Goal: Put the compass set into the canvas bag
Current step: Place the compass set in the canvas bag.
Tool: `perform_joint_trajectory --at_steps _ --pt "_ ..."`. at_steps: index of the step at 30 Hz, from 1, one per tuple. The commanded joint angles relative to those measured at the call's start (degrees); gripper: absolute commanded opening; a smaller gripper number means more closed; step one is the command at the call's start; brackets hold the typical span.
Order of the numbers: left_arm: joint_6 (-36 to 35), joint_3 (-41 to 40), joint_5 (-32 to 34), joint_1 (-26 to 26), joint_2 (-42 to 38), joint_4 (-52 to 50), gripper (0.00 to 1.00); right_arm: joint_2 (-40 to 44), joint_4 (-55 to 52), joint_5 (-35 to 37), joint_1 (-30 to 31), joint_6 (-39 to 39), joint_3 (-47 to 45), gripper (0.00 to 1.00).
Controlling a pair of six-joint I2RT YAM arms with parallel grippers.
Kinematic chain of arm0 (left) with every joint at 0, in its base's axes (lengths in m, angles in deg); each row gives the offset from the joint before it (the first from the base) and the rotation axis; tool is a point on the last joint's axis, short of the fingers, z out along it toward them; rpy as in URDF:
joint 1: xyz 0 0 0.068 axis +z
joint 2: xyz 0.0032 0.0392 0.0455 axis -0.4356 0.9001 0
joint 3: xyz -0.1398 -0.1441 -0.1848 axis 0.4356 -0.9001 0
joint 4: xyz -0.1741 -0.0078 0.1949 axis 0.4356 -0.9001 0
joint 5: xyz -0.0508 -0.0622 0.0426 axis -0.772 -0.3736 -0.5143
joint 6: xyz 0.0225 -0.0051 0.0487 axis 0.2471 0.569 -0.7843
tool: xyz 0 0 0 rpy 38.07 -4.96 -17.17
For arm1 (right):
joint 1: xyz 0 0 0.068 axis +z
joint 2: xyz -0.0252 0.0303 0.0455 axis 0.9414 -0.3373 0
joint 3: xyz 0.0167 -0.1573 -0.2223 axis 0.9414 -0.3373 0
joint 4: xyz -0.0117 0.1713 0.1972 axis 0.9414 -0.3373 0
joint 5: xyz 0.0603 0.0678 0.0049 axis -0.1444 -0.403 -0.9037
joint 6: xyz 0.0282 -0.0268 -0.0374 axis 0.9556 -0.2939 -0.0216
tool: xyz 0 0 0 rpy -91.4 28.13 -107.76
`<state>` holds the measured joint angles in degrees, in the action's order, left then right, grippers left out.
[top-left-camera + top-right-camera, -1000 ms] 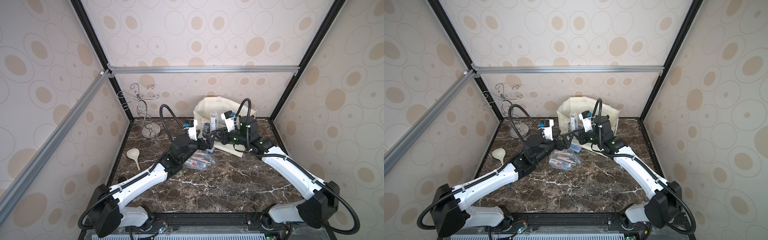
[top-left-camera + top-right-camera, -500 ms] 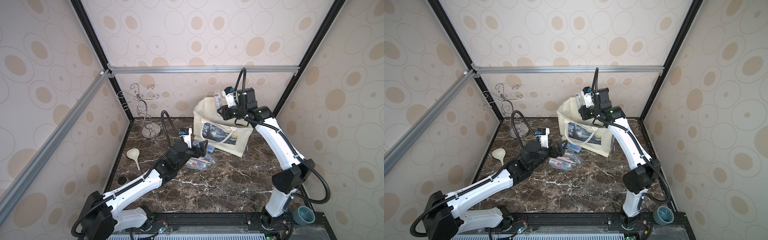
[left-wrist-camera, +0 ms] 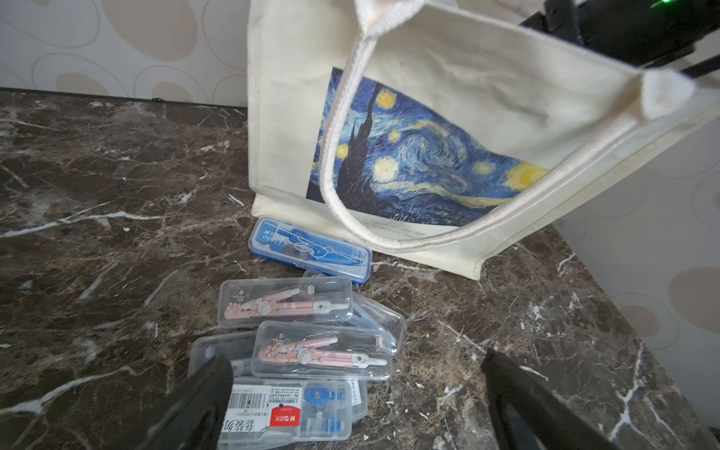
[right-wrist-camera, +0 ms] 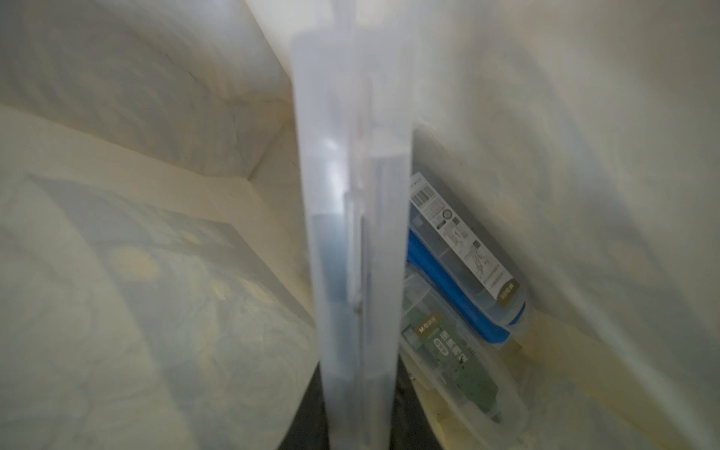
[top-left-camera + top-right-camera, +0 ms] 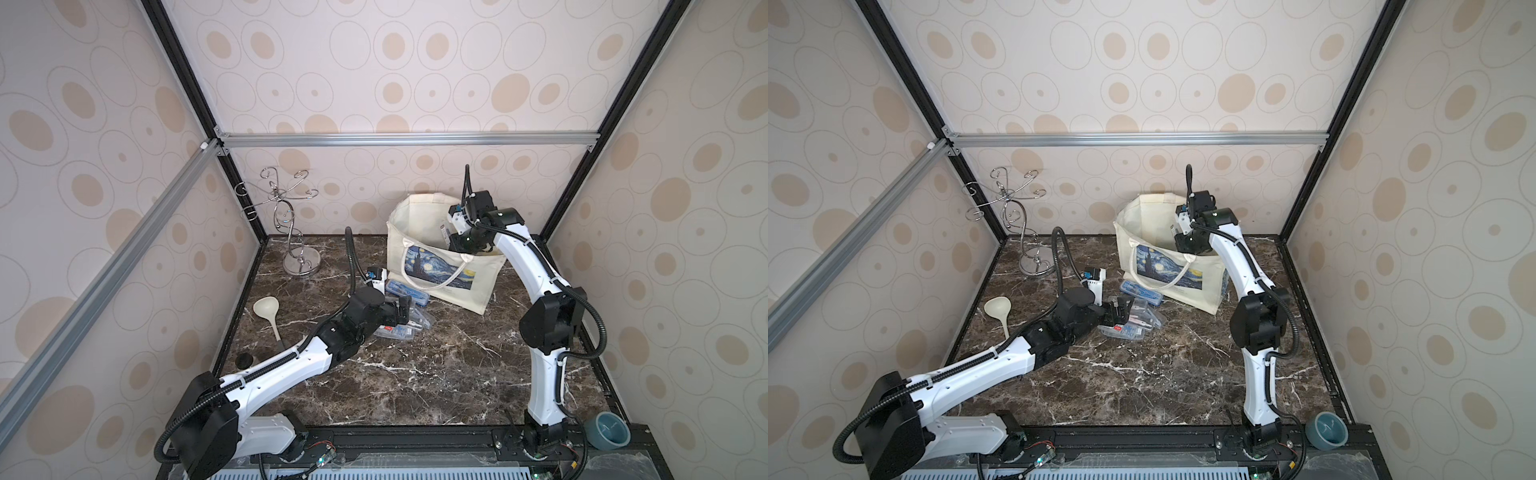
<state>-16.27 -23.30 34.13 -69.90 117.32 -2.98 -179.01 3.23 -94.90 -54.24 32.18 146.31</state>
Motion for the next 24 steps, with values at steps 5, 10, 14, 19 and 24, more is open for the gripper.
perform_joint_trajectory --at_steps 5,10,14,19,24 --pt "0.03 2.52 4.56 0.56 3.37 -6.43 1.0 -1.35 -8.17 6.59 0.25 -4.16 2.0 0.15" --pt "-0.82 3.18 5.69 0.49 5.65 -8.22 1.0 -2.36 -9.28 9.49 0.24 -4.25 1.84 0.17" --pt "-2.52 3.98 6.8 0.45 7.47 -10.12 1.0 -2.31 -8.74 10.01 0.24 -3.73 1.96 0.2" --pt "-6.21 4.59 7.54 0.48 9.29 -12.06 1.0 -0.27 -6.61 8.72 0.24 -2.86 1.79 0.36" --pt "-10.52 5.54 6.32 0.43 11.31 -14.07 1.0 4.48 -2.02 5.49 0.23 -2.05 -1.39 0.51"
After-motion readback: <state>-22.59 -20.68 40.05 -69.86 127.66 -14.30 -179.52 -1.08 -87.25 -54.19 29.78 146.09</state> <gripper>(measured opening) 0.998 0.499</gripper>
